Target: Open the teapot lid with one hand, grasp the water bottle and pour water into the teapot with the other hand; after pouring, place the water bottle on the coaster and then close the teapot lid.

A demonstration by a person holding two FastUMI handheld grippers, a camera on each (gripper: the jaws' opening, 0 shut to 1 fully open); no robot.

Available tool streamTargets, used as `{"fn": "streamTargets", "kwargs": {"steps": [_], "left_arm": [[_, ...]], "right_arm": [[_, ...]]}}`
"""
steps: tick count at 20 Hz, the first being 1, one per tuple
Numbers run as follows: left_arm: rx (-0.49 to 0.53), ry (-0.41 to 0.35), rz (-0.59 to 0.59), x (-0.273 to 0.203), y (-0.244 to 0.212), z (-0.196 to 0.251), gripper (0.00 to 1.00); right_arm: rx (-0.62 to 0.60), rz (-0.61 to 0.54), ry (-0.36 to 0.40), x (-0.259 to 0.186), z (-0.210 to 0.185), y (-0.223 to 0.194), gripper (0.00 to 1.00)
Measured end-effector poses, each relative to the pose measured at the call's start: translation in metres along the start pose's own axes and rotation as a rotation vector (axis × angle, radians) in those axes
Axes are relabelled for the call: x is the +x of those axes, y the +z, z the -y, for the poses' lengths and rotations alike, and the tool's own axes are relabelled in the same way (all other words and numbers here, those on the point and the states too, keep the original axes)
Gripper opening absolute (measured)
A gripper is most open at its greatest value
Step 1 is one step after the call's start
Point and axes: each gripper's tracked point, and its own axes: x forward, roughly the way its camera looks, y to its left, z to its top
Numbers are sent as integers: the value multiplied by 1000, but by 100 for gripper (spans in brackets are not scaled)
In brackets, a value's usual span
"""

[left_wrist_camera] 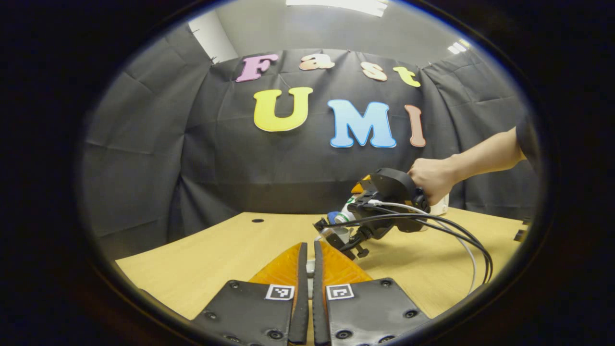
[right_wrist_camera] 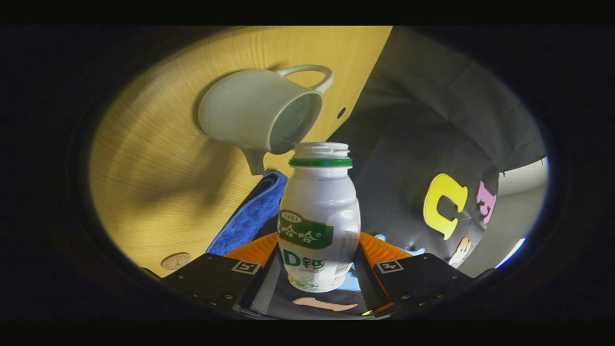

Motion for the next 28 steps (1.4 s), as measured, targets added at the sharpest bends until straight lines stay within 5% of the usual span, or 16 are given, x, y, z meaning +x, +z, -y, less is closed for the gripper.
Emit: {"fn": "streamTargets", "kwargs": {"steps": [16,24,25,26,28], "left_arm": [[6,23,-19,-2,-10,-11,10],[9,17,-24,0,-9,-7,10],[11,14,-25,0,-10,-5,10],[10,13,-25,0,-9,-5,11],[-2,7,-25,2,-8,-4,11]], "right_arm": [[-98,27,-78,-2,19,5,72],[131,48,-27,-5,-1,-2,72],[157,48,-20,-4,-4,-3,87],[187,49,-11,-4,-5,-3,72],[270,56,14,-4,-12,-2,72]]}}
